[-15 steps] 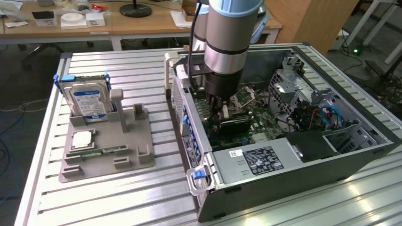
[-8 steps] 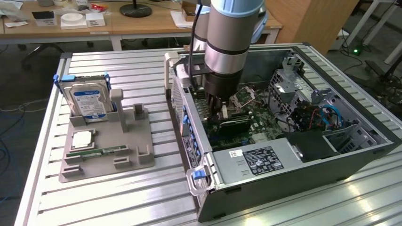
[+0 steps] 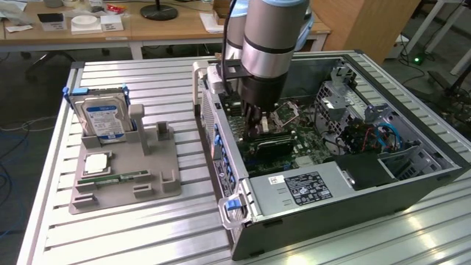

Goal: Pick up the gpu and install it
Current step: 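Press down on the gpu until it lock into place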

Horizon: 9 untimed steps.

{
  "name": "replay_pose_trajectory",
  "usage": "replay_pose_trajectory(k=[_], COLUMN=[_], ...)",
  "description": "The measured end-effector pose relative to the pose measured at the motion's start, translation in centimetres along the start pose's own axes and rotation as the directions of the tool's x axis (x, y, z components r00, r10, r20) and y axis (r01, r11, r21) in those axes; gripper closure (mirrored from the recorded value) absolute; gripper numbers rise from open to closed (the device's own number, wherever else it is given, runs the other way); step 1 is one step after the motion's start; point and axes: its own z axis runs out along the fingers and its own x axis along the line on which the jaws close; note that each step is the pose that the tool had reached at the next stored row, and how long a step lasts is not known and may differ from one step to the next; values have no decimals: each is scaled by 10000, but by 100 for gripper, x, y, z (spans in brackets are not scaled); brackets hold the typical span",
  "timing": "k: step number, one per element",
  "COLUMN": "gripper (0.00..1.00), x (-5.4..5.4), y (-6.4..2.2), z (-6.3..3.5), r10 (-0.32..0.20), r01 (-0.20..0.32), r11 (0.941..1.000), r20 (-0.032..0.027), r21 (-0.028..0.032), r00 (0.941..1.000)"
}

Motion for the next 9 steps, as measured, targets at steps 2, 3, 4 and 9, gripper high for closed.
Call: replay_pose_trajectory(k=[2,3,4,9], gripper=[89,89,89,89], x=[0,-2,-4,-20], y=[-3,-20,-45,-210], z=[0,0,3,47], r10=[-2,-3,-5,-26], r01=[2,3,5,26], r11=[10000,10000,10000,10000], r20=[0,-3,-2,-3], r21=[14,14,14,14], r00=[10000,10000,10000,10000])
